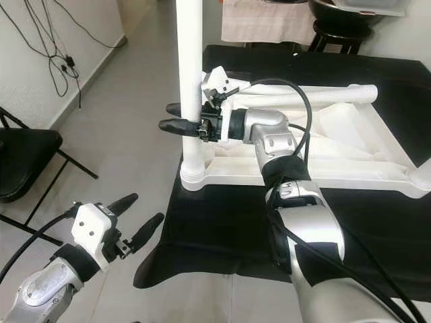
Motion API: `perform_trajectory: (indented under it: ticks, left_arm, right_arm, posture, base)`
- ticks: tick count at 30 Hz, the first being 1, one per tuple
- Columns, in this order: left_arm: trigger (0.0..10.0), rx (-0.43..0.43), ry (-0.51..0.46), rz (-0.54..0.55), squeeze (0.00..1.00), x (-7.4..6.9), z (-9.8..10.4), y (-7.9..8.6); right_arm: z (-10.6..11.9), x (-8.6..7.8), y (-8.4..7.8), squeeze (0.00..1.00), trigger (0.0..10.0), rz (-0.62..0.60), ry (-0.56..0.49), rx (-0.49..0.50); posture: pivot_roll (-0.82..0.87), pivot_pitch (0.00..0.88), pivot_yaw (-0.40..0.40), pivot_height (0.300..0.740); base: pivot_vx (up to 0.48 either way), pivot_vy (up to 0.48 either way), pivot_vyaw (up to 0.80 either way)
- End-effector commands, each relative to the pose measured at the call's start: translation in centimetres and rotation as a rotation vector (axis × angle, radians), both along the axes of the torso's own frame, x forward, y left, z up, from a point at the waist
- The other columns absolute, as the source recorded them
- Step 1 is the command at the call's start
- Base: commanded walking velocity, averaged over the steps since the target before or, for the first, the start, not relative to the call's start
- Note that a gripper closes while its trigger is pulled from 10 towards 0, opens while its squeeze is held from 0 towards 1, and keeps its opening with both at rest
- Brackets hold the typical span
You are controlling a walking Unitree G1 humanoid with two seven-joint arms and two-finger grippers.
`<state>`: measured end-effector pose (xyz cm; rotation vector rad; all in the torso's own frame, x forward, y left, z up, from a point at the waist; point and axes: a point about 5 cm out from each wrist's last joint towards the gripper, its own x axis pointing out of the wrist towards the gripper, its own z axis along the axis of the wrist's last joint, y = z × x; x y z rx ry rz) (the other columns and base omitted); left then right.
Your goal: Building children table
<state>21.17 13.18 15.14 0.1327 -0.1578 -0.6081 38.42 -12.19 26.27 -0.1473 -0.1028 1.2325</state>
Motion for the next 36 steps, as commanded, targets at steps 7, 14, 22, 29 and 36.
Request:
perform_trajectory:
  ticks: [7,14,22,29,36]
  left_arm:
    - [10.0,0.004,0.004,0.001,0.0,0.1,0.0,0.6]
    - [10.0,0.012,0.002,0.002,0.0,0.5,0.0,0.9]
    - [10.0,0.007,-0.002,0.012,0.0,0.7,-0.1,0.9]
    - [10.0,0.005,-0.006,0.019,0.0,0.7,-0.1,0.8]
    - [10.0,0.003,-0.002,0.01,0.0,0.6,-0.2,0.6]
  right_arm:
    - [-3.5,-0.1,-0.8,0.0,0.0,-0.424,0.08,0.183]
    - [-10.9,-4.2,4.0,0.0,0.0,-0.744,0.042,-0.006]
    - [-10.8,-3.0,3.6,0.0,0.0,-0.736,0.119,0.024]
    - [-9.2,-2.1,3.2,1.0,10.0,-0.663,0.099,0.051]
    - [-3.8,-0.8,4.3,1.0,10.0,-0.363,-0.022,0.132]
  posture:
    - [0.03,0.152,-0.012,0.74]
    - [0.04,0.138,-0.001,0.74]
    - [0.03,0.128,-0.016,0.74]
    - [0.04,0.122,-0.021,0.74]
    - [0.04,0.116,-0.022,0.74]
  base:
    - [0.0,0.0,0.0]
    - [0.0,0.0,0.0]
    - [0.0,0.0,0.0]
    - [0.0,0.0,0.0]
    - [0.0,0.0,0.0]
